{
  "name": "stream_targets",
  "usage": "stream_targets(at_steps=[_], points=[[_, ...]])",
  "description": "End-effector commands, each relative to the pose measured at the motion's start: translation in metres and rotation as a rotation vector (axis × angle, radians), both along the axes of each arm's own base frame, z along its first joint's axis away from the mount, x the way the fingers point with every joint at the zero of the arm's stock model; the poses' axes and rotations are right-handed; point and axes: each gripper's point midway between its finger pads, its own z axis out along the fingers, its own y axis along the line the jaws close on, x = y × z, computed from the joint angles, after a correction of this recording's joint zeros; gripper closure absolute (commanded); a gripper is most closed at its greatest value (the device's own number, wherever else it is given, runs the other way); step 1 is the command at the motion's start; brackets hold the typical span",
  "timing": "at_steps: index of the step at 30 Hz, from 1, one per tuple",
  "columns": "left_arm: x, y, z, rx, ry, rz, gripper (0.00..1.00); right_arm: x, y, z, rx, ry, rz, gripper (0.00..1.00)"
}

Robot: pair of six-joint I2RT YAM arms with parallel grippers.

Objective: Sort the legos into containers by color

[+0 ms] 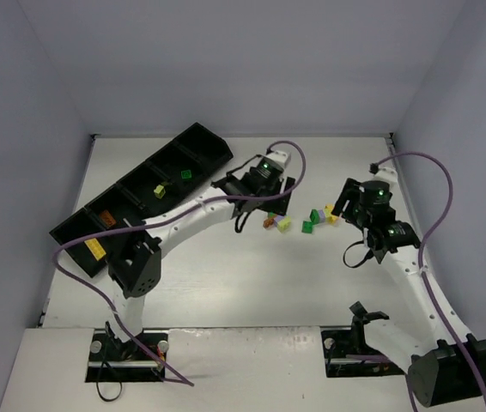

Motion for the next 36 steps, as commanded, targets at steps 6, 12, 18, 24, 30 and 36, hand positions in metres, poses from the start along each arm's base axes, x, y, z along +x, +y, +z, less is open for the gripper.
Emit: stream_targets(at_steps=[6,12,18,24,30,36], points=[[-0.019,-0.078,-0.011,-0.079,0.014,0.017,0.32,-0.016,-0.046,-0.011,0.148,0.035,-0.218,0.37],[-0.02,-0.119,-0.034,-0.079,0.002,-0.011,0.32,-0.018,-0.043,-0.017,0.183,0.055,-0.236,0.35],[-0.018,-0.142,-0.053,-0.073,-0.001,-0.025,0.32,-0.02,-0.04,-0.024,0.204,0.072,-0.233,0.35],[-0.009,-0.147,-0.078,-0.041,-0.004,-0.003,0.35,-0.02,-0.037,-0.026,0.217,0.078,-0.228,0.34],[0.002,-0.146,-0.09,-0.013,-0.029,0.032,0.46,-0.021,-0.037,-0.027,0.215,0.083,-0.225,0.34],[0.008,-0.138,-0.092,0.01,-0.062,0.06,0.8,-0.021,-0.037,-0.028,0.214,0.085,-0.224,0.34]])
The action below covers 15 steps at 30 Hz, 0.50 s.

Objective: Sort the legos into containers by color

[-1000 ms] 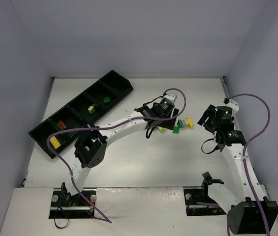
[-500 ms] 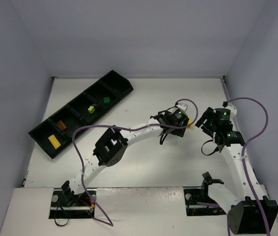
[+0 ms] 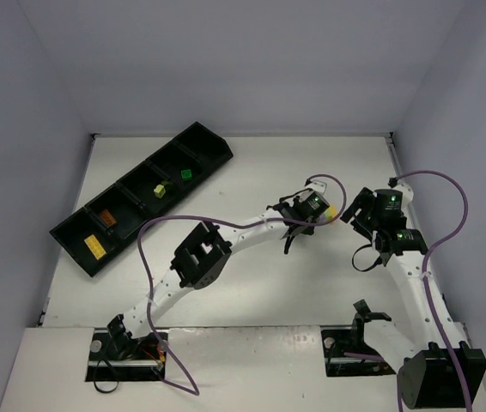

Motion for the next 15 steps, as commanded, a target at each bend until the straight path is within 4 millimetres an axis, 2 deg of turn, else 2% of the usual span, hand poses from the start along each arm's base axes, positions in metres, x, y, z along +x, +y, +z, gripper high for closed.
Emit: stream_targets(at_steps=[1,4,9,10,13,14,15], points=[[0.014,0.0,0.054,-0.071,-0.112,0.035,0.88,0.006,0.0,0.006,0.01,-0.03,-0.008,0.34],[0.017,0.01,0.075,-0.085,-0.16,0.04,0.93,0.005,0.0,0.005,0.004,-0.03,-0.005,0.34],[0.022,0.046,0.151,-0.137,-0.26,0.064,0.93,0.005,-0.001,0.006,-0.011,-0.029,0.007,0.34],[0.027,0.06,0.177,-0.164,-0.289,0.082,0.93,0.006,-0.001,0.007,-0.013,-0.033,0.011,0.34],[0.036,0.092,0.192,-0.148,-0.306,0.117,0.93,0.007,0.0,0.009,-0.021,-0.036,0.026,0.34],[0.048,0.115,0.206,-0.16,-0.319,0.16,0.93,0.007,0.002,0.009,-0.017,-0.037,0.038,0.34],[0.051,0.131,0.209,-0.157,-0.311,0.171,0.93,0.008,0.007,0.007,-0.005,-0.035,0.072,0.34]])
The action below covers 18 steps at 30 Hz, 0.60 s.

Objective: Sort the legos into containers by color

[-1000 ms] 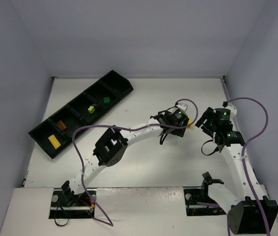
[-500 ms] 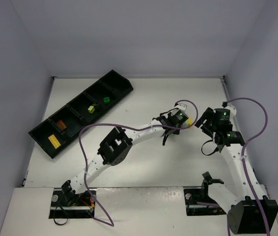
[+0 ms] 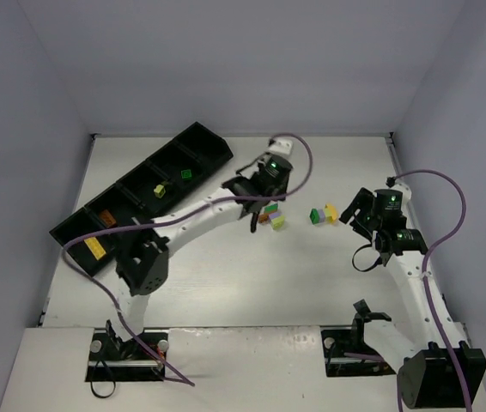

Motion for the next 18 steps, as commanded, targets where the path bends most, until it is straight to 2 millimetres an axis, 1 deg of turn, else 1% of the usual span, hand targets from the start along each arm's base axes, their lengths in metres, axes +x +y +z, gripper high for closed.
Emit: stream_targets(at_steps=[1,2,3,4,6,7,8,9,10,11,12,13,14,16,17,18], points=[[0.051,0.073,0.085,-0.101,-0.143,0.147,0.93,0.009,0.008,0.006,0.006,-0.034,0.062,0.34],[0.056,0.09,0.076,-0.068,-0.129,0.17,0.93,0.01,0.009,0.005,0.011,-0.031,0.072,0.34],[0.062,0.105,0.075,-0.059,-0.118,0.189,0.93,0.011,0.011,0.005,0.013,-0.034,0.087,0.34],[0.078,0.134,0.071,-0.044,-0.106,0.245,0.93,0.012,0.014,0.005,0.02,-0.034,0.105,0.34],[0.09,0.161,0.06,-0.002,-0.088,0.271,0.93,0.013,0.017,0.006,0.017,-0.041,0.133,0.34],[0.103,0.185,0.058,0.016,-0.086,0.306,0.93,0.015,0.02,0.007,0.022,-0.048,0.153,0.34],[0.11,0.197,0.054,0.025,-0.077,0.32,0.93,0.016,0.022,0.009,0.023,-0.052,0.164,0.34],[0.117,0.205,0.046,0.031,-0.06,0.325,0.93,0.017,0.024,0.009,0.019,-0.056,0.18,0.34],[0.124,0.216,0.043,0.04,-0.053,0.344,0.93,0.017,0.025,0.01,0.021,-0.057,0.188,0.34],[0.133,0.238,0.037,0.054,-0.037,0.38,0.93,0.019,0.03,0.013,0.026,-0.065,0.211,0.34],[0.142,0.246,0.031,0.056,-0.025,0.396,0.93,0.02,0.033,0.013,0.026,-0.067,0.226,0.34],[0.149,0.261,0.026,0.058,-0.01,0.414,0.93,0.021,0.038,0.015,0.026,-0.072,0.256,0.34],[0.156,0.267,0.019,0.061,0.002,0.422,0.93,0.022,0.041,0.016,0.025,-0.074,0.269,0.34],[0.164,0.278,0.013,0.073,0.012,0.425,0.92,0.022,0.05,0.017,0.019,-0.077,0.308,0.34],[0.17,0.285,0.002,0.09,0.026,0.432,0.9,0.022,0.053,0.017,0.019,-0.079,0.322,0.34],[0.177,0.287,0.01,0.089,0.011,0.435,0.85,0.022,0.056,0.018,0.016,-0.084,0.335,0.34]])
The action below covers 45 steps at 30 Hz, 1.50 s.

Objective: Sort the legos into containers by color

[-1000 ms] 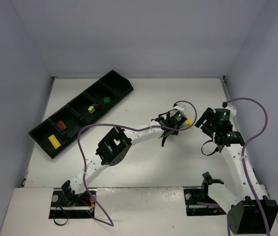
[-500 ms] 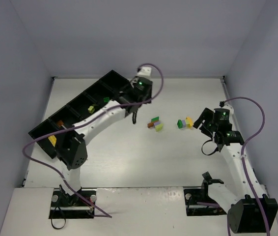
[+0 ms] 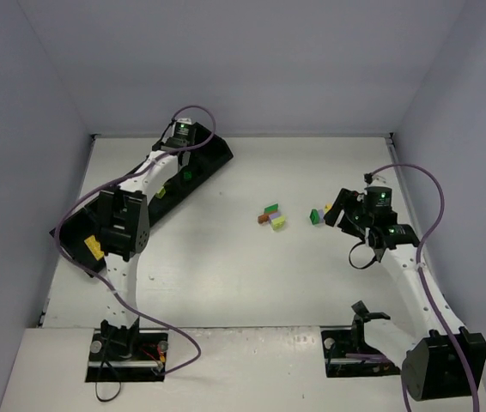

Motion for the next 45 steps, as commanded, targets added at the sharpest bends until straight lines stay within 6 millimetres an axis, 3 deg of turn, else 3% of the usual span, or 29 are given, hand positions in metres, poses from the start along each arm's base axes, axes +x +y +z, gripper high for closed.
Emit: stream_targets(at_steps=[1,2,7,11,16,21,22,24,25,26,27,28,29,30,31,33,34,37,43,45], points=[[0.023,0.0,0.053,-0.003,-0.102,-0.041,0.8,0.017,0.016,0.026,-0.003,-0.102,0.09,0.34],[0.027,0.006,0.044,0.007,-0.083,-0.031,0.77,0.016,0.023,0.028,0.0,-0.107,0.117,0.34],[0.039,0.016,0.046,0.013,-0.092,-0.018,0.57,0.019,0.054,0.03,-0.001,-0.112,0.243,0.32],[0.036,0.017,0.052,0.014,-0.104,-0.026,0.41,0.022,0.077,0.03,-0.026,-0.117,0.34,0.3],[0.024,0.018,0.063,-0.003,-0.109,-0.022,0.36,0.033,0.097,0.029,-0.063,-0.118,0.405,0.24],[-0.01,0.012,0.097,-0.095,-0.115,-0.029,0.32,0.048,0.115,0.018,-0.133,-0.109,0.442,0.23],[-0.02,0.009,0.113,-0.118,-0.133,-0.039,0.32,0.05,0.121,0.018,-0.154,-0.114,0.451,0.23],[-0.039,0.006,0.111,-0.138,-0.103,-0.043,0.3,0.055,0.128,0.005,-0.185,-0.092,0.468,0.22],[-0.05,0.004,0.126,-0.176,-0.122,-0.044,0.29,0.055,0.134,0.001,-0.196,-0.09,0.487,0.22],[-0.059,0.002,0.129,-0.195,-0.119,-0.047,0.29,0.058,0.138,-0.007,-0.204,-0.079,0.499,0.22],[-0.071,0.003,0.116,-0.201,-0.082,-0.044,0.28,0.059,0.142,-0.009,-0.209,-0.079,0.511,0.22],[-0.083,0.003,0.131,-0.232,-0.108,-0.042,0.28,0.06,0.144,-0.013,-0.224,-0.075,0.524,0.22],[-0.092,0.002,0.131,-0.25,-0.101,-0.053,0.27,0.061,0.15,-0.019,-0.239,-0.072,0.538,0.21],[-0.103,0.004,0.118,-0.251,-0.068,-0.048,0.26,0.062,0.154,-0.021,-0.248,-0.074,0.549,0.21],[-0.113,0.006,0.13,-0.259,-0.089,-0.049,0.25,0.063,0.156,-0.024,-0.259,-0.071,0.56,0.21],[-0.134,0.003,0.118,-0.283,-0.039,-0.077,0.25,0.067,0.159,-0.032,-0.278,-0.063,0.567,0.2],[-0.144,0.004,0.126,-0.295,-0.055,-0.085,0.25,0.068,0.159,-0.035,-0.286,-0.055,0.566,0.19],[-0.169,0.007,0.118,-0.307,-0.027,-0.094,0.25,0.079,0.16,-0.042,-0.316,-0.066,0.559,0.19],[-0.203,0.016,0.101,-0.292,0.015,-0.093,0.25,0.095,0.157,-0.063,-0.421,-0.058,0.572,0.21],[-0.205,0.017,0.099,-0.288,0.023,-0.094,0.25,0.097,0.156,-0.065,-0.437,-0.063,0.582,0.22]])
